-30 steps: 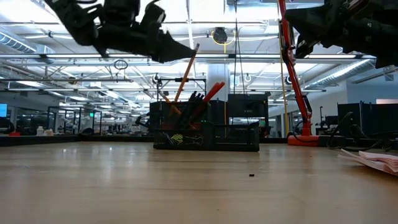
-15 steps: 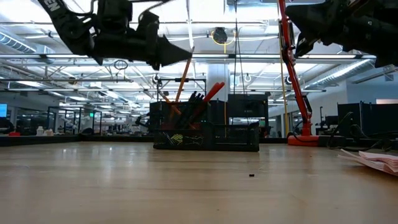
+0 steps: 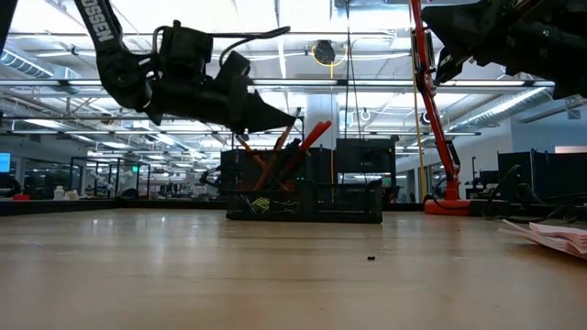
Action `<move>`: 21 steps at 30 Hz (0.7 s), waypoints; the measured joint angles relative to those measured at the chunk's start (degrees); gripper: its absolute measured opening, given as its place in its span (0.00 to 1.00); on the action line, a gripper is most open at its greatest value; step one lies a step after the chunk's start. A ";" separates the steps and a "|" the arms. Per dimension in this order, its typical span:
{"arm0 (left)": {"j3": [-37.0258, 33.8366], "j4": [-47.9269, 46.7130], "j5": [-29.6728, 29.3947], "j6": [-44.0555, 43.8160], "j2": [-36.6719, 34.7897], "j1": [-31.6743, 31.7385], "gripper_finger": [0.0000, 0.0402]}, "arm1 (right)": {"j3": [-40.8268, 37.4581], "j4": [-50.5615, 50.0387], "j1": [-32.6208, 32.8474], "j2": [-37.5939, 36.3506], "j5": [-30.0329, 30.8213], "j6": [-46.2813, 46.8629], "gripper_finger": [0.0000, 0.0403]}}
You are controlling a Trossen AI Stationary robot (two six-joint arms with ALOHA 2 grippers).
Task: Pick and place office supplies into organizer
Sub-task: Put the pencil into the desk organizer
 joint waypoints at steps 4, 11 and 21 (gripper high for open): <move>-0.04 -0.12 0.23 0.15 1.16 0.01 0.09 | -0.01 -0.01 0.00 0.00 -0.01 -0.37 0.01; -0.01 -0.57 1.18 0.14 1.14 -0.32 0.09 | -0.01 -0.01 0.00 0.00 -0.02 -0.42 0.01; 0.39 1.85 0.64 0.03 1.42 -2.28 0.28 | 0.00 -0.01 0.00 0.00 -0.04 0.03 0.01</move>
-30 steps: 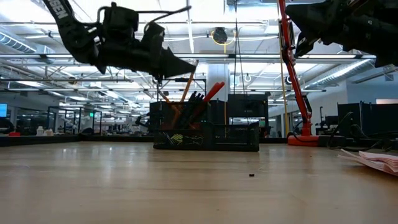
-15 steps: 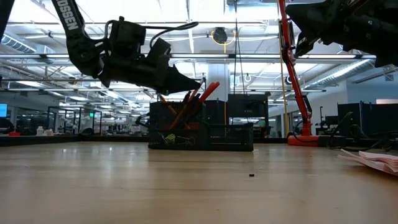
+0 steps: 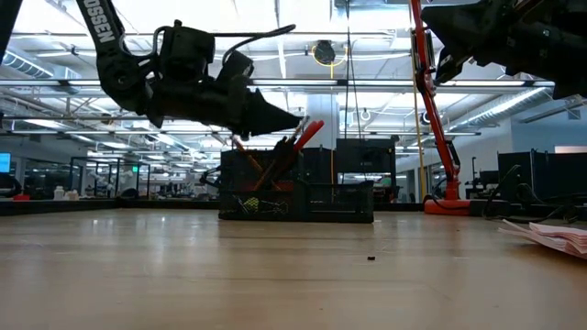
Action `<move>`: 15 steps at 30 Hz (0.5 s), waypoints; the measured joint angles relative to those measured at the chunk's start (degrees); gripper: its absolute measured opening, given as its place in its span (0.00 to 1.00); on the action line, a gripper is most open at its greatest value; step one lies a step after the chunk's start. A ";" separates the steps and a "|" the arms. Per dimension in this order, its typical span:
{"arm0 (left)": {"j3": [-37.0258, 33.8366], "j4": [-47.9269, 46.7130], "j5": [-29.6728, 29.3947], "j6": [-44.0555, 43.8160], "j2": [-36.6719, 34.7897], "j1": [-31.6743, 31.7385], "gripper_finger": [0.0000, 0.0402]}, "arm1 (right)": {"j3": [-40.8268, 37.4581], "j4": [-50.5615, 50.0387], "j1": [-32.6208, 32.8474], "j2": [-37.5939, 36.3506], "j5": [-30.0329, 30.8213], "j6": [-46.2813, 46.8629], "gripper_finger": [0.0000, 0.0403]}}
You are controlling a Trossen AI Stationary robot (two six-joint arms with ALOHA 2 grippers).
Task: Pick and place office supplies into organizer
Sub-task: Put the pencil into the desk organizer, then put the sticky note into the desk organizer
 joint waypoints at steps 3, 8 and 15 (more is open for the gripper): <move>0.96 0.00 -0.27 0.48 -0.04 0.02 0.38 | 0.00 -0.05 0.00 0.00 -0.02 0.15 0.01; 2.03 -1.13 0.24 3.13 -4.79 -0.27 0.45 | 0.00 -0.38 0.00 0.00 -0.02 0.17 0.01; 2.01 -22.30 -1.79 5.07 -23.67 -8.36 0.37 | 0.00 -2.24 0.04 -0.02 -0.02 0.17 0.01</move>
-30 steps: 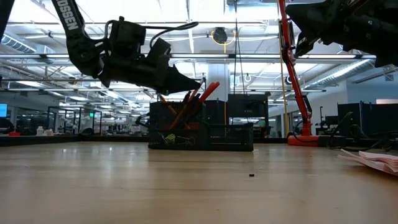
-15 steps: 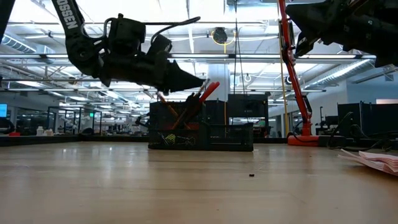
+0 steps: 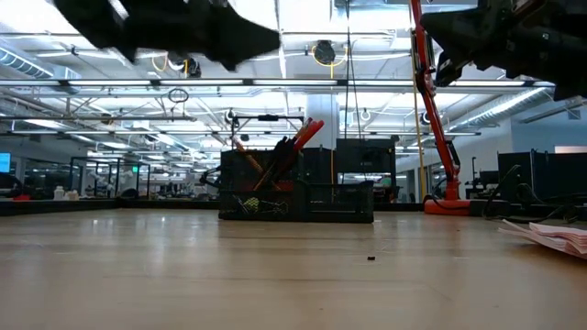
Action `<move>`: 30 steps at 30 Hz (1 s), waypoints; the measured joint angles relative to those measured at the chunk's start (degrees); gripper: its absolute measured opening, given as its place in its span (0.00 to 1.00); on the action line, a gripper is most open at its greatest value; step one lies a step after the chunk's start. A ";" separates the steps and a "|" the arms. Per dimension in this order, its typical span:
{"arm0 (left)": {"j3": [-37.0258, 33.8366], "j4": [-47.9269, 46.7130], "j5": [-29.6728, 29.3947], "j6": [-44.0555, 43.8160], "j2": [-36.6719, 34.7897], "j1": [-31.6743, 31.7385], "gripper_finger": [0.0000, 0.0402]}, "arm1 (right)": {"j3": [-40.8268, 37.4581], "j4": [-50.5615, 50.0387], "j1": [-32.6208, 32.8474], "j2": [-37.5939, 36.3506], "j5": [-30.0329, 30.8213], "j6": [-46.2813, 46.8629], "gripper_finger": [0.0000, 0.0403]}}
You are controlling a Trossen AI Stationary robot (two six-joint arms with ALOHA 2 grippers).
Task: Pick and place office supplies into organizer
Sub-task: Put the sticky note into the desk organizer
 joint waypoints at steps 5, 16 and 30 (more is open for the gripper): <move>0.00 -21.50 -14.77 4.25 -10.12 -14.53 0.20 | 0.00 -2.28 0.00 0.00 0.00 0.00 0.01; -4.65 -11.28 -12.93 -5.06 0.27 -33.13 0.05 | 0.00 -2.50 0.00 0.02 0.00 -0.63 0.01; -9.81 26.80 -10.70 -7.50 29.03 -30.17 0.01 | 0.00 -2.71 0.00 0.04 0.13 -2.15 0.01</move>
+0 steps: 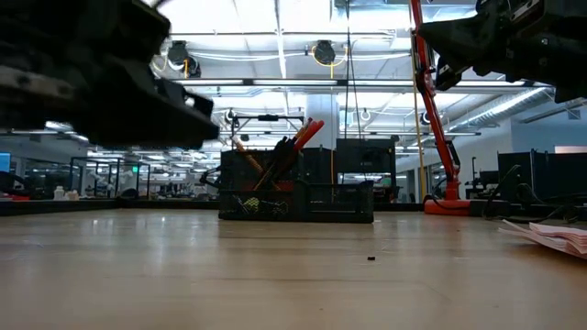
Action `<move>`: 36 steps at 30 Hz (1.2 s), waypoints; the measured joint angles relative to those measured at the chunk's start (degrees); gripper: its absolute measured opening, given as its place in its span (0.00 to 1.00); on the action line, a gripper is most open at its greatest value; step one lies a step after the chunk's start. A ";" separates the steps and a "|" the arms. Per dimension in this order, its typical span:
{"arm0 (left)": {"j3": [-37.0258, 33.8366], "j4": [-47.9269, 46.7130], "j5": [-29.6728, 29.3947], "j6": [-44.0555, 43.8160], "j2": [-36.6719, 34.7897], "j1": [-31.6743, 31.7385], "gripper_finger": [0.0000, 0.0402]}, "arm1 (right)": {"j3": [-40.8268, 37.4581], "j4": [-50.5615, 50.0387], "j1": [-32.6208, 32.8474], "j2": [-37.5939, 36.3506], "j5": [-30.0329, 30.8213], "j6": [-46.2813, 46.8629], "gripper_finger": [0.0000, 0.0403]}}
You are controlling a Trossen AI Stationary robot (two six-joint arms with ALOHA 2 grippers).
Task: Pick and place office supplies into organizer
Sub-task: Put the sticky note into the desk organizer
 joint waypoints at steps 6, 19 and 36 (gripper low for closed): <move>0.02 -0.15 -0.03 -2.32 0.95 2.46 0.04 | 0.00 -1.18 0.00 0.00 0.07 0.00 0.01; 0.01 3.61 -13.43 11.28 -2.83 2.95 0.02 | 0.00 -9.70 0.29 0.04 -0.07 3.44 0.01; -24.06 4.31 -35.05 32.15 -49.13 -14.08 0.01 | 0.00 -7.55 5.64 0.02 7.61 1.38 0.01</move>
